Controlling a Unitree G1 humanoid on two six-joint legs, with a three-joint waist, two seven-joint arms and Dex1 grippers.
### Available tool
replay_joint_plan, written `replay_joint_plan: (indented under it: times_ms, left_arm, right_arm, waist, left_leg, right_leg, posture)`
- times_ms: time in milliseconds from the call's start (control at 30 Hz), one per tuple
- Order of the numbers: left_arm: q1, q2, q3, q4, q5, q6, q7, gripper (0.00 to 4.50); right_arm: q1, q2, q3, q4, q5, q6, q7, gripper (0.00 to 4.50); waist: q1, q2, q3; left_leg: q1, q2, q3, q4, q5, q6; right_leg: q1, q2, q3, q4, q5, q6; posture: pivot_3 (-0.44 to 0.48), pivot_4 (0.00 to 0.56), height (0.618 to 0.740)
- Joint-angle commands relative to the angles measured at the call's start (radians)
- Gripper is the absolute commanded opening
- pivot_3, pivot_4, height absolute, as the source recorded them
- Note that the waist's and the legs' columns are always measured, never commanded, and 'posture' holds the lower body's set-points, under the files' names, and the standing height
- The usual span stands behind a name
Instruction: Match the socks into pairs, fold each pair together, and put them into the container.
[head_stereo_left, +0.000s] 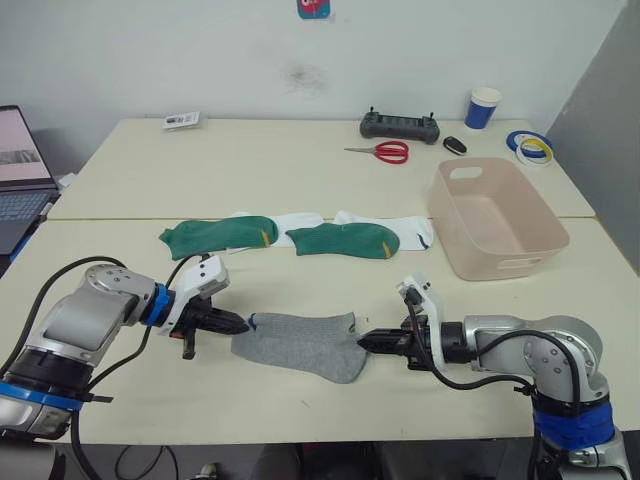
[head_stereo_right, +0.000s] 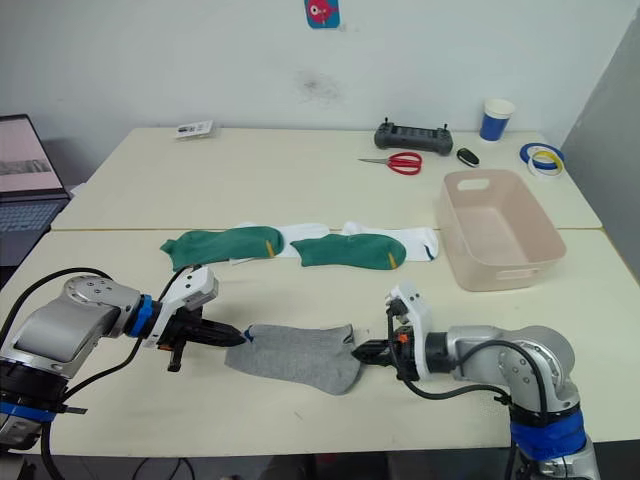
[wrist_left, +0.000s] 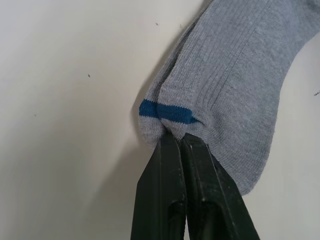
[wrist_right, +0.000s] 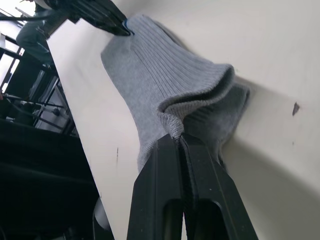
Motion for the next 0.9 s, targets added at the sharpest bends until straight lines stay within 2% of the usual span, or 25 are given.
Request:
replay_joint_plan:
  times_ms: [33, 100, 167, 233, 300, 467, 567, 667, 767, 800, 833, 900]
  left_arm:
    - [0.004, 0.001, 0.025, -0.021, 0.001, -0.010, 0.004, 0.04]
    - [0.008, -0.002, 0.026, -0.016, 0.005, -0.023, 0.012, 0.04]
    - [0.009, -0.011, 0.032, -0.004, 0.008, -0.056, 0.015, 0.00]
    - [0.008, -0.019, 0.038, 0.006, 0.009, -0.076, 0.021, 0.43]
    - [0.009, -0.020, 0.040, 0.008, 0.003, -0.076, 0.017, 0.84]
    - [0.004, -0.015, 0.067, 0.027, 0.000, -0.070, 0.045, 2.27]
    - [0.008, 0.003, 0.118, 0.023, -0.026, -0.048, 0.051, 3.18]
    - [0.013, -0.013, 0.195, -0.001, -0.056, -0.073, 0.073, 3.18]
    - [0.014, -0.060, 0.274, -0.084, -0.130, -0.022, 0.127, 3.18]
    - [0.021, -0.077, 0.283, -0.118, -0.138, -0.006, 0.159, 3.20]
    - [0.039, -0.094, 0.282, -0.150, -0.118, -0.040, 0.186, 3.01]
    - [0.087, -0.141, 0.269, -0.213, -0.060, -0.187, 0.231, 2.67]
  right_arm:
    - [0.013, -0.017, 0.016, -0.022, -0.022, -0.026, 0.008, 0.00]
    - [0.018, -0.028, 0.021, -0.019, -0.034, -0.037, 0.013, 0.00]
    - [0.022, -0.038, 0.020, -0.023, -0.036, -0.042, 0.026, 0.47]
    - [0.024, -0.044, 0.016, -0.025, -0.034, -0.052, 0.034, 0.89]
    - [0.022, -0.047, 0.009, -0.021, -0.042, -0.079, 0.040, 1.53]
    - [0.001, -0.066, -0.003, -0.009, -0.068, -0.147, 0.067, 3.10]
    - [-0.013, -0.110, 0.016, -0.034, -0.103, -0.256, 0.149, 3.11]
    - [-0.020, -0.163, 0.087, -0.054, -0.220, -0.467, 0.258, 3.11]
    - [-0.023, -0.172, 0.169, -0.036, -0.330, -0.655, 0.352, 3.11]
    - [-0.028, -0.172, 0.211, -0.018, -0.384, -0.732, 0.388, 2.92]
    - [-0.034, -0.169, 0.248, 0.005, -0.427, -0.796, 0.425, 2.73]
    - [-0.055, -0.168, 0.332, 0.072, -0.535, -0.941, 0.491, 2.24]
  waist:
    - [0.000, 0.000, 0.000]
    - [-0.001, 0.000, 0.000]
    - [0.000, 0.000, 0.000]
    - [0.000, 0.000, 0.000]
    - [0.000, 0.000, 0.000]
    - [0.000, 0.000, 0.000]
    - [0.000, 0.000, 0.000]
    - [0.000, 0.000, 0.000]
    - [0.001, 0.000, 0.000]
    - [0.001, 0.000, 0.000]
    - [0.001, 0.000, 0.000]
    - [0.000, 0.000, 0.000]
  left_leg:
    - [0.000, 0.000, 0.000, 0.000, 0.000, 0.000]
    - [0.000, 0.000, 0.000, 0.000, 0.000, 0.000]
    - [0.000, 0.000, 0.000, 0.000, 0.000, 0.000]
    - [0.000, 0.000, 0.000, 0.000, 0.000, 0.000]
    - [0.000, 0.000, 0.000, 0.000, 0.000, 0.000]
    - [0.000, 0.000, 0.000, 0.000, 0.000, 0.000]
    - [0.000, 0.000, 0.000, 0.000, 0.000, 0.000]
    - [0.000, 0.000, 0.000, 0.001, 0.000, 0.000]
    - [0.000, 0.000, 0.000, 0.001, 0.000, 0.000]
    - [0.000, 0.000, -0.001, 0.001, 0.000, 0.000]
    - [0.000, 0.000, -0.001, 0.001, 0.000, 0.000]
    - [0.001, 0.000, 0.000, 0.001, 0.000, 0.000]
  right_leg:
    - [0.000, 0.000, 0.000, 0.000, 0.000, 0.000]
    - [0.000, 0.000, 0.000, 0.000, 0.000, 0.000]
    - [0.000, 0.000, 0.000, 0.000, 0.000, 0.000]
    - [0.000, 0.000, 0.000, 0.000, 0.000, 0.000]
    - [0.000, 0.000, 0.000, 0.000, 0.000, 0.000]
    - [0.000, 0.000, 0.000, 0.000, 0.000, 0.000]
    - [0.000, 0.000, 0.000, 0.000, 0.000, 0.000]
    - [0.000, 0.000, 0.000, 0.000, 0.000, 0.000]
    - [0.000, 0.000, -0.001, 0.000, 0.000, 0.000]
    - [0.000, 0.000, -0.001, 0.000, 0.000, 0.000]
    - [0.000, 0.000, -0.001, 0.000, 0.000, 0.000]
    - [0.001, 0.000, 0.000, 0.000, 0.000, 0.000]
  posture:
    - [0.000, 0.150, 0.740]
    - [0.000, 0.150, 0.740]
    - [0.000, 0.150, 0.740]
    - [0.000, 0.150, 0.740]
    - [0.000, 0.150, 0.740]
    - [0.000, 0.150, 0.740]
    - [0.000, 0.150, 0.740]
    - [0.000, 0.150, 0.740]
    - [0.000, 0.150, 0.740]
    - [0.000, 0.150, 0.740]
    - [0.000, 0.150, 0.740]
    - [0.000, 0.150, 0.740]
